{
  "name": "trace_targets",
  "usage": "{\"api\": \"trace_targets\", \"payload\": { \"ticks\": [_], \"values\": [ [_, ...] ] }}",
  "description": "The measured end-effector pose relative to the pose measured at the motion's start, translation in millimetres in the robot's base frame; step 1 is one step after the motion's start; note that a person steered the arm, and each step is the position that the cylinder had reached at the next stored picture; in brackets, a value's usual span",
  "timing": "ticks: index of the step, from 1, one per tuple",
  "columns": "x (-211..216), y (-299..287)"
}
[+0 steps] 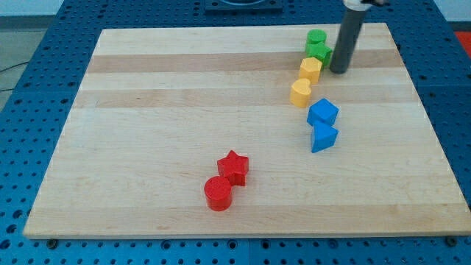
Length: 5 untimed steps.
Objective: Push the yellow blocks to the top right of the red star
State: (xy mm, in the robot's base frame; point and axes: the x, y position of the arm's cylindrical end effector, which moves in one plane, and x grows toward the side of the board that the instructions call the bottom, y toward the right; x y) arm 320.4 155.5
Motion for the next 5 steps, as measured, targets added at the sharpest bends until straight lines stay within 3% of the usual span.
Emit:
{"api": "trace_targets", "payload": {
  "ticks": [2, 4, 5],
  "values": [
    [28.6, -63.0],
    [91.9, 16.1],
    [69.6, -8.8]
  ]
}}
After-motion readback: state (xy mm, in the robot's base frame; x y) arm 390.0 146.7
